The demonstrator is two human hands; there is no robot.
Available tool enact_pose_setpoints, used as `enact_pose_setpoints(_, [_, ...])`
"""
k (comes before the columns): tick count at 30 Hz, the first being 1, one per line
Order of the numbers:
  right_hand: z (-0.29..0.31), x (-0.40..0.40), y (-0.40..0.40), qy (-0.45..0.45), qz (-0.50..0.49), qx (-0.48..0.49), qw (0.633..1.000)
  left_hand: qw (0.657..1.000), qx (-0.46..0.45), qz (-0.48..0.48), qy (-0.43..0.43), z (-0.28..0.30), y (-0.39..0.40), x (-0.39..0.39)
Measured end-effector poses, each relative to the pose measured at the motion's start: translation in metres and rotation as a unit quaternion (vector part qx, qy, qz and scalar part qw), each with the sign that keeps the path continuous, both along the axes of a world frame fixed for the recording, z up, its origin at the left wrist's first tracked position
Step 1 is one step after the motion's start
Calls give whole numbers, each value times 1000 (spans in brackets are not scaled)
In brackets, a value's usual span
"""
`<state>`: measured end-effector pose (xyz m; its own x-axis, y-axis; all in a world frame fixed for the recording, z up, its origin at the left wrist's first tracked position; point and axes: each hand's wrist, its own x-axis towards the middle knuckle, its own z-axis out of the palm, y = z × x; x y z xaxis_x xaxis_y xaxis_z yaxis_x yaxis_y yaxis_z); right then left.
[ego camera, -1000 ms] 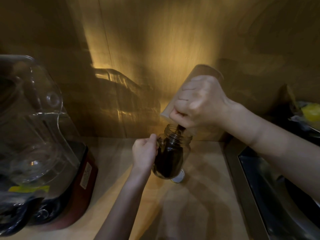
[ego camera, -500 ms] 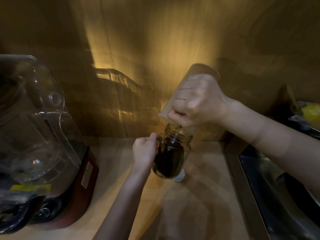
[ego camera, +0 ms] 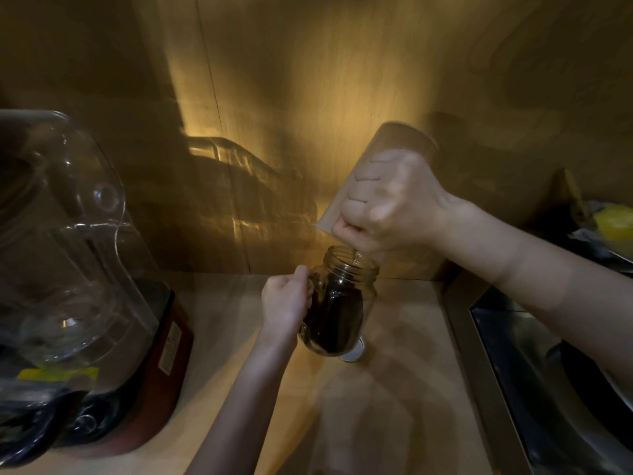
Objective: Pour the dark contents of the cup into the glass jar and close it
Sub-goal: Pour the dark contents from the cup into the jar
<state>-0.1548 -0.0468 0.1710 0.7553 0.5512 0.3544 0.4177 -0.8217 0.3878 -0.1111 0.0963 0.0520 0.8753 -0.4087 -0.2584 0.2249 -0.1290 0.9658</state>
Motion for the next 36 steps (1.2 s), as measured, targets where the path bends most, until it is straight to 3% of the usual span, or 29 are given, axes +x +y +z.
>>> enact_pose_setpoints(2, [0,-1,0,-94,11,2,996,1000,-1,0,-1,-3,-1,0])
enact_pose_setpoints(5, [-3,-4,3,-129,-11,70,989,1000,-6,0,-3,-8,0,2])
enact_pose_setpoints(8, [-11,-5,-8,-148,-65,194,968,1000,0,18,7,-14,0,3])
enact_pose_setpoints(15, [-62,-17,-32,-135,-165,355,910,999,29,39,10,-38,1,3])
enact_pose_setpoints(18, [-86,-21,-39,-109,-240,485,834,999,40,34,-4,-54,4,3])
enact_pose_setpoints(21, [-110,-25,-49,-75,-284,618,729,999,30,5,14,-72,11,3])
enact_pose_setpoints(26, [-152,-36,-45,-40,-337,809,480,999,-5,31,23,-98,32,9])
enact_pose_setpoints(28, [-167,-36,-41,-20,-346,847,404,999,9,46,0,-108,38,11])
enact_pose_setpoints(29, [-174,-36,-39,-10,-358,850,387,999,11,53,1,-112,40,10])
enact_pose_setpoints(33, [-198,-25,-35,14,-396,830,392,998,29,38,38,-129,40,-2])
enact_pose_setpoints(36, [-217,-8,-36,-16,-397,847,353,991,36,94,84,-139,41,-3])
